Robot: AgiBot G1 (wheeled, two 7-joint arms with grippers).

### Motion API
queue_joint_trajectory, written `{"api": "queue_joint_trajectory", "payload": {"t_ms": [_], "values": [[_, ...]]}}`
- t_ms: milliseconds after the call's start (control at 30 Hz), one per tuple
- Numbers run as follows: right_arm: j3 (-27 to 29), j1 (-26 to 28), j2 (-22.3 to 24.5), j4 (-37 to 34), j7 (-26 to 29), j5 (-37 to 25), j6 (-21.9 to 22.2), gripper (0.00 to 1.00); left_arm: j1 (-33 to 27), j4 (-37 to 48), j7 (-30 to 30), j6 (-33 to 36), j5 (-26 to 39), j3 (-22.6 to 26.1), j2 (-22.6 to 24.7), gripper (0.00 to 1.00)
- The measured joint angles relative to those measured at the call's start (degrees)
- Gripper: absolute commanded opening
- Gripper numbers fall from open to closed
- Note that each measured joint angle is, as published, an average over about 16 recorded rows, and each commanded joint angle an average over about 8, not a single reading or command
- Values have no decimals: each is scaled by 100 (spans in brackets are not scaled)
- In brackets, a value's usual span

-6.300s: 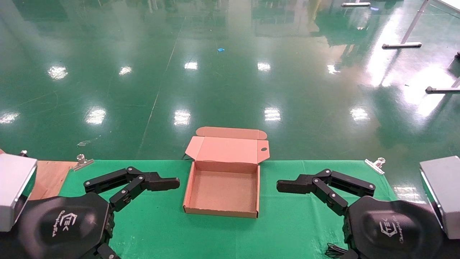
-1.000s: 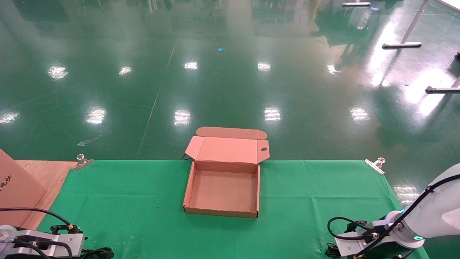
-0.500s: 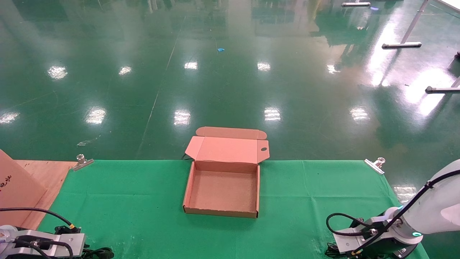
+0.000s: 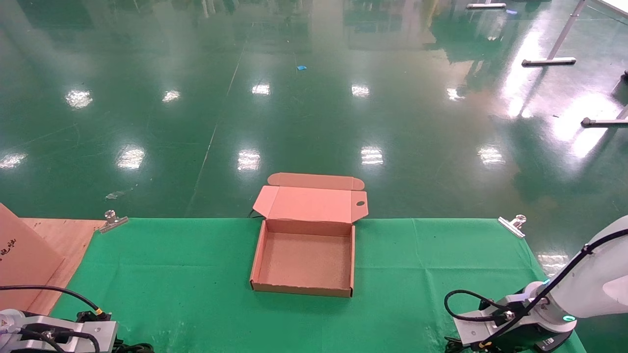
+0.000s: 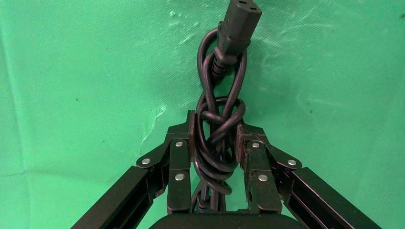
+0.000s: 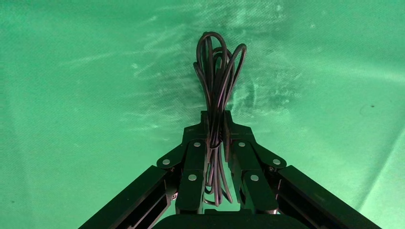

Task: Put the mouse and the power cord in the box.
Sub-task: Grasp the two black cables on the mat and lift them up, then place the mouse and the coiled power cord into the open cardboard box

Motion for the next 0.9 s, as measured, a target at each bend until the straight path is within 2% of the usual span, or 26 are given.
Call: {"api": "queue_joint_trajectory", "payload": {"t_ms": [367, 633, 900], "values": [[102, 571, 76, 111, -107, 146, -485, 0, -578, -156, 56, 478, 37, 26, -105, 0], [206, 1291, 106, 302, -86, 293, -979, 0, -1264, -445, 72, 984, 90, 62, -74, 0], [365, 2131, -58, 582, 287, 507, -1322, 0, -2066, -938, -70, 1324, 93, 49, 137, 0]]}}
